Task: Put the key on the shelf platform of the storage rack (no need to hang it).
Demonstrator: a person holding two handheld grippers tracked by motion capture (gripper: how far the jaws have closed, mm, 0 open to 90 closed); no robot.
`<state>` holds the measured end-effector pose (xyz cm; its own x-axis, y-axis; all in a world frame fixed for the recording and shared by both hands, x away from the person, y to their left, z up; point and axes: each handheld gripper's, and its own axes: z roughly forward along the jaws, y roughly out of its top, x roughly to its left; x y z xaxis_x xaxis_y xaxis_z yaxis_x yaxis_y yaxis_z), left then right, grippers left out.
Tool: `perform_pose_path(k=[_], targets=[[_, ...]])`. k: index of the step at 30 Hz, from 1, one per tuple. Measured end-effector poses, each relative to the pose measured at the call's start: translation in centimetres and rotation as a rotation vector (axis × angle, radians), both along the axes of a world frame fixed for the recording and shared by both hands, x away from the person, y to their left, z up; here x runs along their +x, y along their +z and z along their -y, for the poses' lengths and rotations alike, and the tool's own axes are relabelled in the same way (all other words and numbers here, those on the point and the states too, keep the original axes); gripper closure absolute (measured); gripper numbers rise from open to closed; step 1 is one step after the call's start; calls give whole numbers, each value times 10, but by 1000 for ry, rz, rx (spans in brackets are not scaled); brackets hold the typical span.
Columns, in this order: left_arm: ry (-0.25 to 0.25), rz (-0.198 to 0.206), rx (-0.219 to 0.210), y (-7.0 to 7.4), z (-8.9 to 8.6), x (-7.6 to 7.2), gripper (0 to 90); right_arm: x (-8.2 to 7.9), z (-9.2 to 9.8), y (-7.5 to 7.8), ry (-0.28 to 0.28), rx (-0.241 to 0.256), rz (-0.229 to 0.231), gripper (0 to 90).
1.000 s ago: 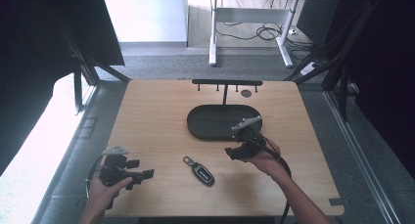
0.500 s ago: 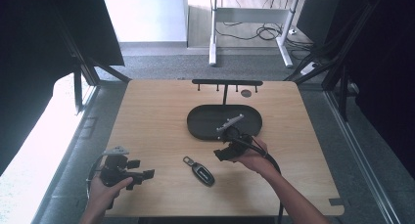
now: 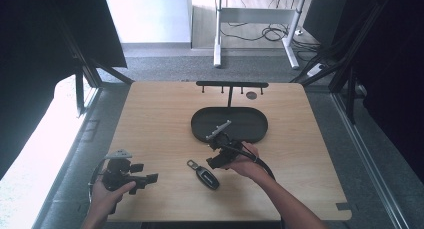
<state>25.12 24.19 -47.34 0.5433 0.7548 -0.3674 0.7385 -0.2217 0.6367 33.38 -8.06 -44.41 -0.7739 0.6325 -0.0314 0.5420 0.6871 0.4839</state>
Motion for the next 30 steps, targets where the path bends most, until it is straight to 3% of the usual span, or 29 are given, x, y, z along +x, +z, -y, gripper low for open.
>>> perform_pose_path(k=[13,30], targets=[[3,-2,-1,0,0,0,196,-8,-26,-27,55,-39,-64,326],[-4,-3,3,-1,0,1,196,-16,-37,-57,96,-82,-120,360]])
